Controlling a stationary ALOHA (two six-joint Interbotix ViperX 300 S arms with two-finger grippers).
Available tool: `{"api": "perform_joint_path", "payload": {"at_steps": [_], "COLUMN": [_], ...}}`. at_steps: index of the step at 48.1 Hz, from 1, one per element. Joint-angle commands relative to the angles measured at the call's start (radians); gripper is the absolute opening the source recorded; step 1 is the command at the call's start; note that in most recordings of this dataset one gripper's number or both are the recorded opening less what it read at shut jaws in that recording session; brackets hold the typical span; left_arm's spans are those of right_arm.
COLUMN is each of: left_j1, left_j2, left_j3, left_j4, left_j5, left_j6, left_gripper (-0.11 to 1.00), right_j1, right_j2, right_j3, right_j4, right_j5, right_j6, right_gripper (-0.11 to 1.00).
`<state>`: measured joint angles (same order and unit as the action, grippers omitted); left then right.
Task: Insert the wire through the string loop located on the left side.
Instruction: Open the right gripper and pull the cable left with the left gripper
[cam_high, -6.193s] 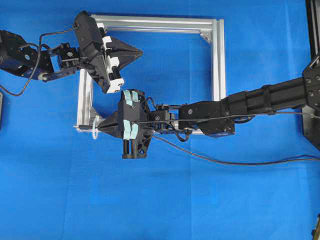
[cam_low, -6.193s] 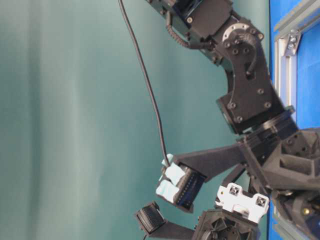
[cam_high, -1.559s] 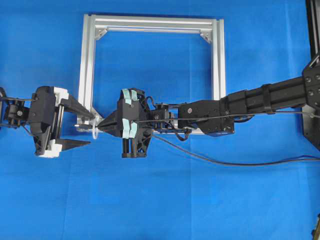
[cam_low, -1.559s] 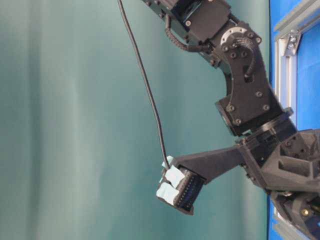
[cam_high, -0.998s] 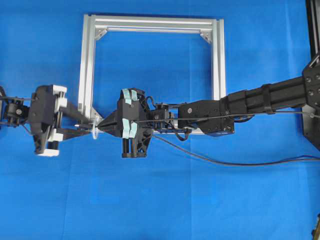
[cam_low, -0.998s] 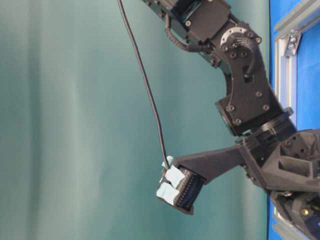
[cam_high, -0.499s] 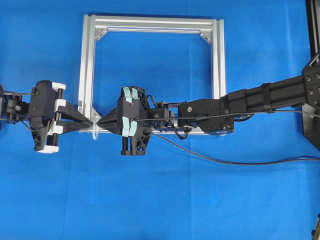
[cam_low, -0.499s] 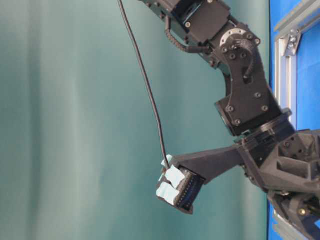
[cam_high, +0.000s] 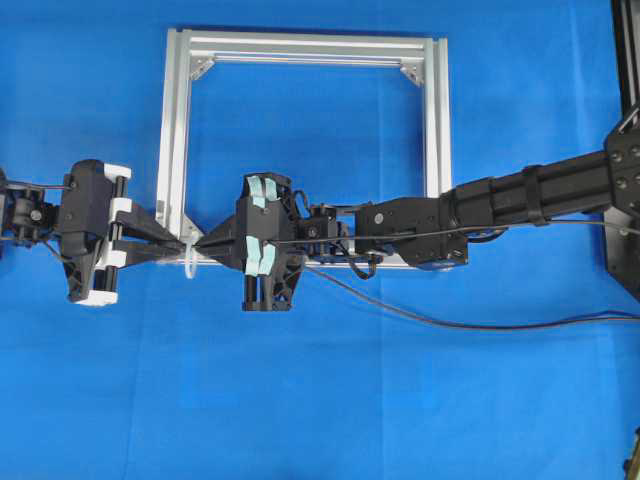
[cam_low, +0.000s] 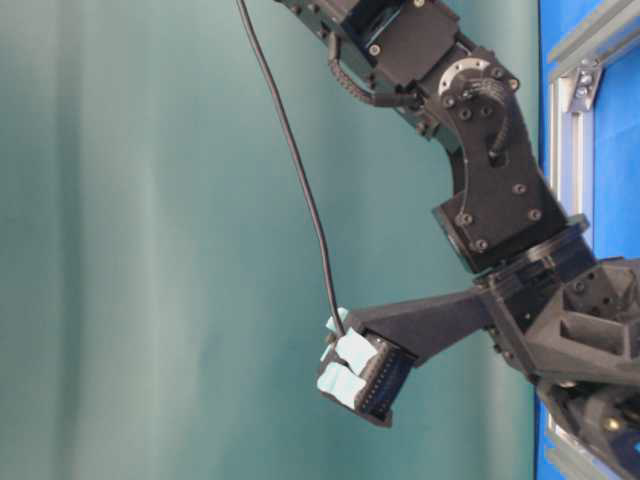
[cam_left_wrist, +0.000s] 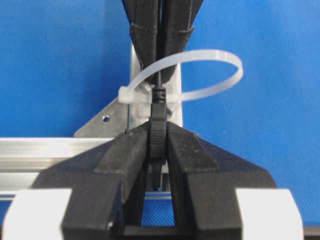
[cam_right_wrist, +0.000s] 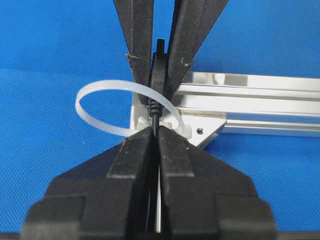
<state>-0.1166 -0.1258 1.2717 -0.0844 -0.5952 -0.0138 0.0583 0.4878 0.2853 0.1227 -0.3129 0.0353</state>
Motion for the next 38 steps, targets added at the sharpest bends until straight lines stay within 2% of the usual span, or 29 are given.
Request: {"api": "perform_joint_path", "payload": {"at_steps": [1,3,13,16,29,38], "left_j1": [0.005,0.003,0.005,0.005,0.005,0.005], "left_j2": [-0.014,-0.014,-0.014,-0.025,-0.199,-0.416], "left_j3": [-0.009,-0.009,-0.006,0.000,0.054,0.083], "left_j4": [0.000,0.000,0.000,0.000,0.000,0.000], "left_j5": [-0.005,-0.005,0.000,0.008,0.170,0.402], "left_j6": [-0.002,-0.002,-0.002,-0.002,-0.014,-0.031], "left_gripper": [0.07,0.07,0.07,0.07,0.07,0.07], "right_j1": [0.003,0.003,0.003,0.003,0.003,0.006], "right_j2": [-0.023,-0.023,-0.026,-0.028,-0.035,-0.035], "right_j3": [-0.017,-0.017,-0.014,-0.011,-0.005,-0.005], "right_j4": [0.002,0.005,0.012,0.012,0.012,0.012], "right_j5": [0.000,-0.005,-0.005,-0.005,0.000,0.000], "right_j6": [0.002,0.003,-0.002,-0.002,-0.002,-0.002], "right_gripper": [0.12,0.21,0.81,0.93,0.94,0.94]}}
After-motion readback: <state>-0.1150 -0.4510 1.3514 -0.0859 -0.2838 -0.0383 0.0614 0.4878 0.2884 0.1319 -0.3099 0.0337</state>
